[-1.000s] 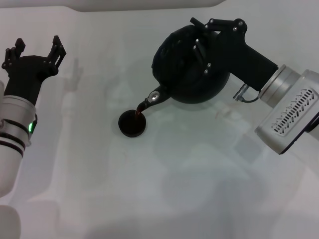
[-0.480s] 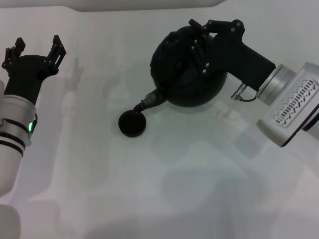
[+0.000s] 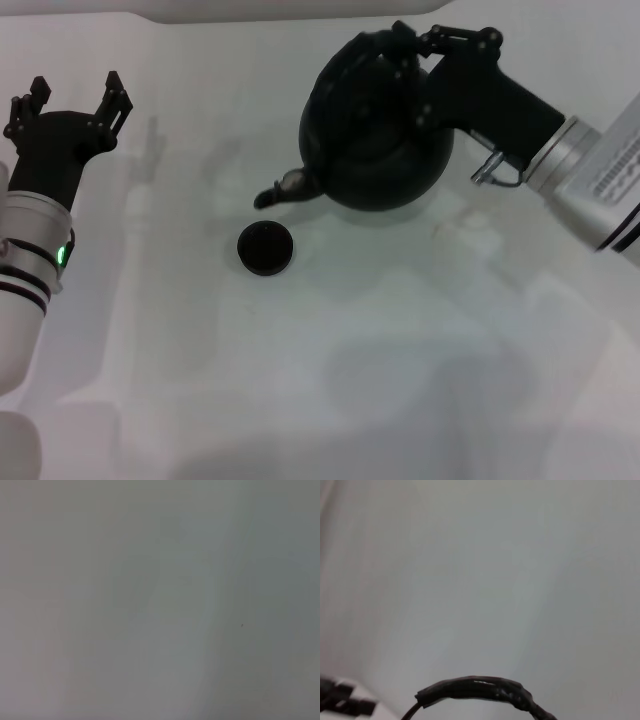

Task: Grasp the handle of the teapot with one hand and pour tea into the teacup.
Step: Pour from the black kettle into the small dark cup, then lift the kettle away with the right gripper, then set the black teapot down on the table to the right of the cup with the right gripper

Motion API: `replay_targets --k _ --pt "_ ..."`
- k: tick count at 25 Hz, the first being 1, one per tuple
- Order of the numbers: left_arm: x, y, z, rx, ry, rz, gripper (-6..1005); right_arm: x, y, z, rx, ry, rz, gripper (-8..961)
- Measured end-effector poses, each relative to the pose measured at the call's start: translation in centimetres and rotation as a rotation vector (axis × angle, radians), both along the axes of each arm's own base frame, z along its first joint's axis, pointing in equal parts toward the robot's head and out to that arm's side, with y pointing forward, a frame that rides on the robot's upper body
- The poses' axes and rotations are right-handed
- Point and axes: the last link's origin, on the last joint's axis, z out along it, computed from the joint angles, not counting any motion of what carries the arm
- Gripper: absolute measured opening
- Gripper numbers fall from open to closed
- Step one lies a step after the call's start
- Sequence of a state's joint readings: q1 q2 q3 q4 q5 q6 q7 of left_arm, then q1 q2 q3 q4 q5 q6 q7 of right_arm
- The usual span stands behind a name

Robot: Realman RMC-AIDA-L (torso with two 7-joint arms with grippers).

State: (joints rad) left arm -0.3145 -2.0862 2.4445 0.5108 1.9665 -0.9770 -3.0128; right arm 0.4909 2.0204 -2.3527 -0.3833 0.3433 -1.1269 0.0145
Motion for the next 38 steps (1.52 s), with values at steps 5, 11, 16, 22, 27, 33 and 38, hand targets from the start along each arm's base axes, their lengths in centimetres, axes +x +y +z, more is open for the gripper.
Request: replay_targets --k 5,11,16,22,27,33,38 --pt "0.0 0.0 0.0 0.000 0.001 0.000 887 0.9 0.7 1.2 -0.024 0.127 -0.107 179" --pt "-0.2 0.0 0.0 -0.002 0.007 0.002 887 3.0 -0.5 2.3 -0.022 0.199 -0.180 190" --pt "-0.3 0.0 0.1 -0.004 0.013 0.006 888 5.2 -2.6 3.2 -0.038 0.280 -0.225 200" --pt "-0.3 0.1 0.0 -0.006 0.017 0.003 888 8.0 -4.7 3.9 -0.073 0.322 -0.313 211" --pt "-0.1 0.1 -0.1 -0.010 0.016 -0.003 888 9.1 -6.1 4.0 -0.074 0.324 -0.345 221" --pt "-0.1 -0.1 -0.2 -0.016 0.017 -0.004 887 10.2 -6.8 3.7 -0.079 0.301 -0.394 232" --pt "-0.1 -0.1 -0.3 -0.018 0.017 -0.006 887 10.6 -6.7 3.5 -0.081 0.289 -0.422 242"
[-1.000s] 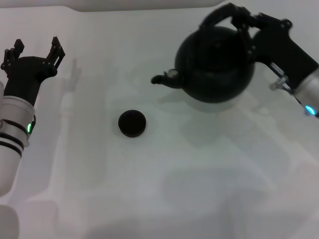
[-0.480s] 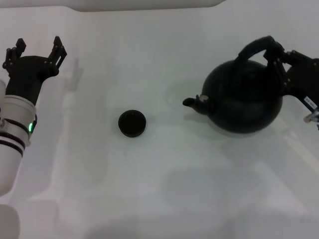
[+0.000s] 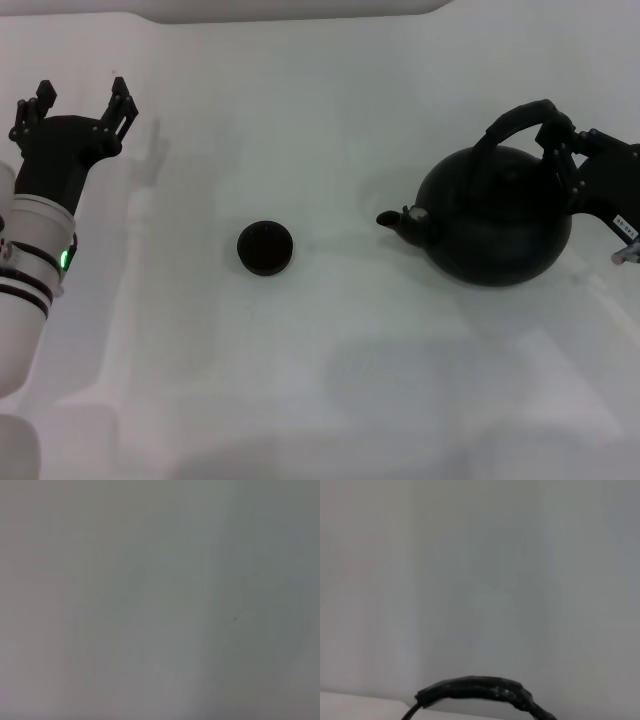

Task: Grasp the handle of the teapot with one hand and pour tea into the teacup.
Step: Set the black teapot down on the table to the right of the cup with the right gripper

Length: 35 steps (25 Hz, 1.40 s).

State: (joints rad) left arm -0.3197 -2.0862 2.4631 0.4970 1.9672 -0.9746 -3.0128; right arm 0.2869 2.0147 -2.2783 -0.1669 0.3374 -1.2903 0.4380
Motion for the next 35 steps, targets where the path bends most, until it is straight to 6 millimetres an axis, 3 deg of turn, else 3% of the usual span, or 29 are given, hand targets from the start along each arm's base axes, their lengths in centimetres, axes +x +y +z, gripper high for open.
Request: replay_targets --k 29,35 --pt "-0.22 -0.17 0.05 0.002 0.002 0.006 887 0.06 0.61 -0.42 -0.022 0.027 -0.047 297" --pt "-0.20 -0.19 0.07 0.004 0.001 0.005 887 0.11 0.39 -0.26 -0.039 0.101 -0.075 565"
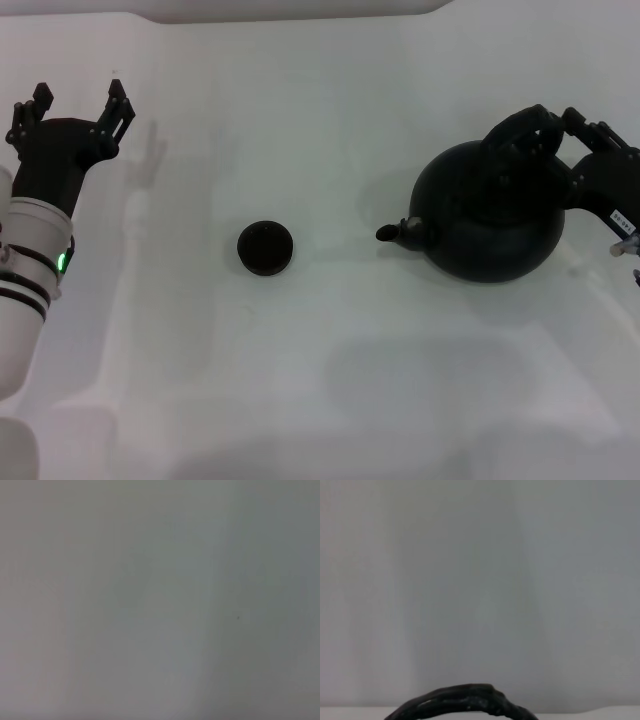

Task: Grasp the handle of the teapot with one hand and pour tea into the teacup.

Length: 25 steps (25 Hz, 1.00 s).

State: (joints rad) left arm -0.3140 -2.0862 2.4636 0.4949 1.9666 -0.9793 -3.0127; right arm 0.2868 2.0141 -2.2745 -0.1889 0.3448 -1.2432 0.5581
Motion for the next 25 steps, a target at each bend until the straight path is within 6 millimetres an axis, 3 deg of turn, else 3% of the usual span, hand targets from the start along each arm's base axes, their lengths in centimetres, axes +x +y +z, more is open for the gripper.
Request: replay_targets --k 7,13,17,25 --pt "0.1 0.1 0.0 0.003 -0.001 -0.005 888 0.2 -1.7 0.6 0.027 0.037 0.024 771" --pt "0.2 0.2 0.0 0.000 0.000 -0.007 887 1.3 -3.0 1.3 0.040 0.023 0.007 885" --pt "0.3 0.2 0.0 0.001 0.001 -0.010 887 1.6 -3.8 2.1 0.080 0.038 0.013 885" --pt "0.3 0.2 0.1 0.006 0.001 -0.013 887 3.8 -2.9 4.4 0.224 0.012 -0.126 885"
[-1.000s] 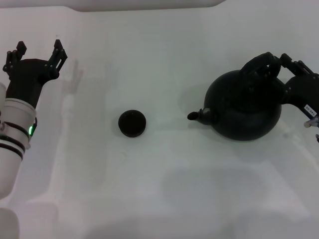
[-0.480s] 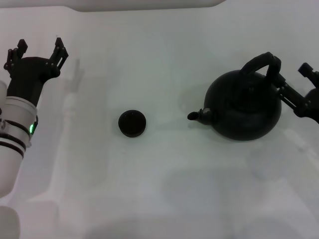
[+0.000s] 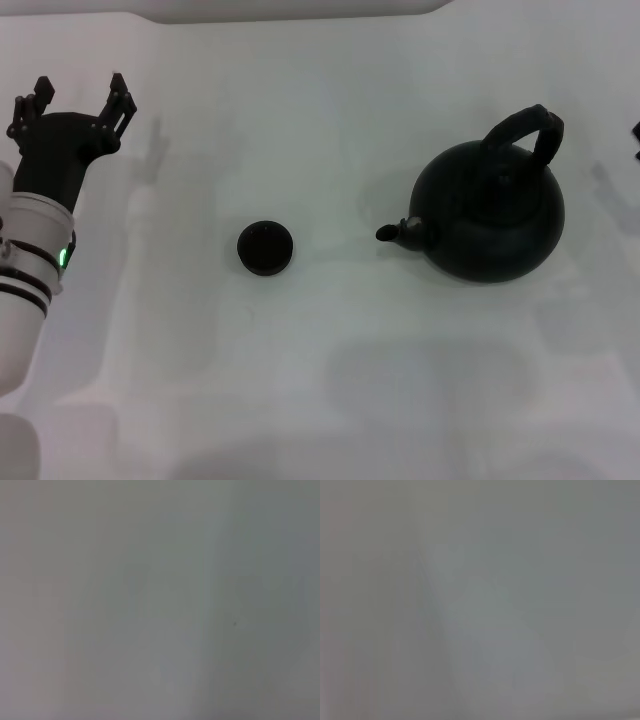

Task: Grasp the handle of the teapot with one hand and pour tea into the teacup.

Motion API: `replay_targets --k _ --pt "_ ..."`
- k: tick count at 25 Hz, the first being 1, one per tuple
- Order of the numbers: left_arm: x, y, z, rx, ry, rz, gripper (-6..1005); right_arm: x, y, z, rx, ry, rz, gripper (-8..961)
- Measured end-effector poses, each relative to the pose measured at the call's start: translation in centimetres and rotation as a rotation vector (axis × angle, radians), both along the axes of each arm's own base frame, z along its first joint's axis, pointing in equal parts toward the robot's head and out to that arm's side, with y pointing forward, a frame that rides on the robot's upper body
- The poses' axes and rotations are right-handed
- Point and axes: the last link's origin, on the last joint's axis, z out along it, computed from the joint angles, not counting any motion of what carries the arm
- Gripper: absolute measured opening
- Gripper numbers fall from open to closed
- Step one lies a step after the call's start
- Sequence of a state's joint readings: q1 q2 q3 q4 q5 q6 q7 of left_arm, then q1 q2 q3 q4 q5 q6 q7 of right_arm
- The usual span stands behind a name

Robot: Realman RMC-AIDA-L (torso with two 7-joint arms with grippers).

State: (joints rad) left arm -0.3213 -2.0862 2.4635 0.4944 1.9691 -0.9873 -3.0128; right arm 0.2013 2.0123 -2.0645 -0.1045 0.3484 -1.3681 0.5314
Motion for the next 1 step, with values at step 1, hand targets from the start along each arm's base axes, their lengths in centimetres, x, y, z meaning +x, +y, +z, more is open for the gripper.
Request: replay_targets --k 1 --pt "0.02 0.04 0.01 0.000 0.002 -0.002 887 0.05 0.19 0.24 0.026 -0.036 -0.001 885"
